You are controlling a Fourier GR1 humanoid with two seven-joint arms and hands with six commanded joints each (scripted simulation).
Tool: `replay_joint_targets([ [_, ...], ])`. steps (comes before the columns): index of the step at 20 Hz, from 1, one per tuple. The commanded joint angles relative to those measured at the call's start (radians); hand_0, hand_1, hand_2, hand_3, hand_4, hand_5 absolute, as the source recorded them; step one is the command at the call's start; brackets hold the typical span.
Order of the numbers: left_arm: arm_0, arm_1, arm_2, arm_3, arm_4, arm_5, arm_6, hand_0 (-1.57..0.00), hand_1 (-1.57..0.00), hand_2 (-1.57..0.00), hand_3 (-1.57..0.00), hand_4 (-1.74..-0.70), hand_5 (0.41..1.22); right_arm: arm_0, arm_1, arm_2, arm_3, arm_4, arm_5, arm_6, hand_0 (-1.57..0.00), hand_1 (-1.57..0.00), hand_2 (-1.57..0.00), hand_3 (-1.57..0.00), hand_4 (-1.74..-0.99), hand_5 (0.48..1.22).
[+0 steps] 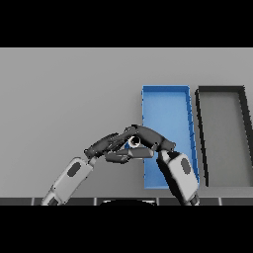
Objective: Pick up the blue pipe and place it into the blue bin.
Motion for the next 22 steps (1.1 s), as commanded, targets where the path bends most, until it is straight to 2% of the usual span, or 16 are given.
replay_joint_targets([
  [1, 0.001, 0.0, -0.004, -0.006, -0.006, 0.004, 0.003, -0.12, -0.12, -0.1, -0.11, -0.91, 0.735, 0.001, -0.002, -0.003, -0.002, 0.008, -0.001, 0.0, -1.57, -1.57, -1.57, -1.57, -1.496, 1.216],
  [5, 0.019, 0.0, 0.003, -0.024, 0.021, -0.003, 0.036, -0.05, -0.05, -0.04, -0.05, -0.89, 0.617, -0.018, 0.006, -0.019, 0.016, 0.022, -0.004, 0.011, -1.57, -1.57, -1.57, -1.57, -1.491, 1.219],
  [8, 0.012, -0.009, 0.015, -0.006, 0.039, -0.004, 0.068, -0.03, -0.02, -0.02, -0.02, -0.89, 0.576, -0.016, 0.018, -0.025, 0.011, 0.007, -0.003, 0.012, -1.57, -1.57, -1.57, -1.57, -1.489, 1.22],
  [10, 0.022, -0.017, 0.006, -0.023, 0.03, 0.009, 0.082, -0.02, -0.01, -0.01, -0.01, -0.9, 0.562, -0.004, 0.027, -0.026, -0.001, -0.012, -0.011, 0.032, -1.57, -1.57, -1.57, -1.57, -1.489, 1.22],
  [12, 0.015, -0.008, 0.019, -0.01, 0.034, 0.007, 0.1, -0.01, -0.01, -0.01, -0.01, -0.9, 0.548, -0.03, 0.03, -0.053, -0.01, -0.103, -0.038, 0.103, -1.57, -1.57, -1.57, -1.57, -1.491, 1.221],
  [15, 0.026, -0.016, 0.012, -0.007, 0.039, 0.003, 0.11, 0.0, 0.0, 0.0, 0.0, -0.91, 0.524, -0.094, 0.003, -0.098, -0.041, -0.238, -0.094, 0.201, -1.57, -1.57, -1.57, -1.57, -1.613, 1.221],
  [17, 0.024, -0.02, 0.01, -0.008, 0.044, -0.002, 0.116, 0.0, 0.0, 0.0, 0.0, -0.92, 0.507, -0.149, -0.028, -0.151, -0.042, -0.351, -0.147, 0.263, -1.57, -1.57, -1.57, -1.57, -1.659, 1.221],
  [18, 0.019, -0.025, 0.009, -0.004, 0.047, -0.005, 0.116, 0.0, 0.0, 0.0, 0.0, -0.92, 0.504, -0.183, -0.052, -0.184, -0.062, -0.42, -0.194, 0.295, -1.57, -1.57, -1.57, -1.57, -1.675, 1.194],
  [19, 0.024, -0.021, 0.006, -0.012, 0.053, -0.014, 0.119, 0.0, 0.0, 0.0, 0.0, -0.92, 0.503, -0.22, -0.071, -0.211, -0.075, -0.472, -0.24, 0.311, -1.57, -1.57, -1.57, -1.57, -1.689, 1.171],
  [21, 0.03, -0.012, 0.007, -0.026, 0.048, -0.007, 0.139, 0.0, 0.0, 0.0, 0.0, -0.92, 0.503, -0.325, -0.134, -0.299, -0.055, -0.57, -0.303, 0.297, -1.57, -1.57, -1.57, -1.57, -1.707, 1.141],
  [22, 0.036, -0.008, 0.006, -0.028, 0.047, -0.008, 0.132, 0.0, 0.0, 0.0, 0.0, -0.92, 0.503, -0.358, -0.179, -0.338, -0.026, -0.576, -0.292, 0.277, -1.57, -1.57, -1.57, -1.57, -1.714, 1.134],
])
